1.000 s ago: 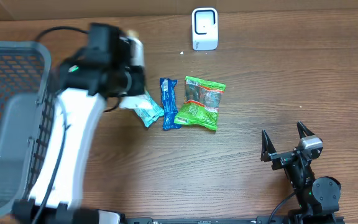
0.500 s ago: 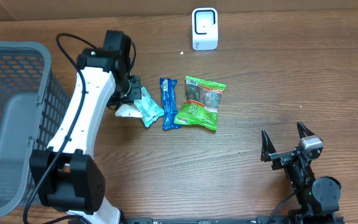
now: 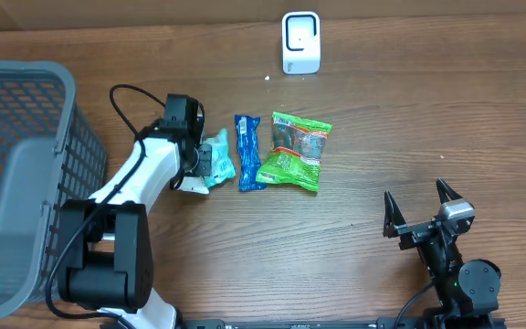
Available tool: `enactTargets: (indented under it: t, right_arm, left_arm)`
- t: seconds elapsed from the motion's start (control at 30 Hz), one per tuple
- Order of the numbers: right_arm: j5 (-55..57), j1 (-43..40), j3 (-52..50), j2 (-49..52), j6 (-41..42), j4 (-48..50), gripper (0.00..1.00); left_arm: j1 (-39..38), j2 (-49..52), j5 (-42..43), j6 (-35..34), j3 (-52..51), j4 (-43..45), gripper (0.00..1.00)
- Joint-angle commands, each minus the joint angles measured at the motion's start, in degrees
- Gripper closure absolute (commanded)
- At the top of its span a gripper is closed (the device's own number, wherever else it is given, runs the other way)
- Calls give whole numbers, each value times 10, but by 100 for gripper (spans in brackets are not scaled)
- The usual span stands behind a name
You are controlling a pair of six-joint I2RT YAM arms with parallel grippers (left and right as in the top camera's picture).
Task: Scan the item barcode
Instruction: 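Carry the white tube out and lay it left of the wipes pack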
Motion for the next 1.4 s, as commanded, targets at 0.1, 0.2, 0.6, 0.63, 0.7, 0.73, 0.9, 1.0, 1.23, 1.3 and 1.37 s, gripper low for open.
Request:
enactTargets:
  t: [0.1,0.2,0.6,0.63,0.7,0.73,0.9,1.0,1.23,1.3,1.37]
  right_arm:
    - [0,3,-6,-5,1,3,0]
    - [0,3,-6,-5,1,3,0]
    - [0,3,-6,-5,1,3,0]
    - [0,3,-6,-5,1,3,0]
    - [0,3,-6,-5,1,3,0]
    - [0,3,-6,-5,1,3,0]
    - [0,3,-6,-5,1,3,0]
    - [0,3,-6,-5,1,3,0]
    - [1,3,-6,-5,1,3,0]
    - [1,3,-6,-5,1,3,0]
    - [0,3,-6,-5,1,3,0]
  left_arm:
    - [-8,-3,1,43,-57,69,96]
    - [-15,-3,2,43,-57,75,96]
    - [-11,-16,1,45,34,-37,0]
    - [-11,-16,1,45,55,-65,0]
    - [-11,-16,1,45,94,-113,0]
    - [-11,-16,1,45,118,-138,0]
    - [-12,-16,1,45,253,-268,0]
    - [-13,-16,1,38,356,-352,0]
    - [-13,-23,3,-3,592,-512,0]
    - [-12,-30,3,-15,663,-555,0]
    - [-12,-38,3,-20,700,-577,0]
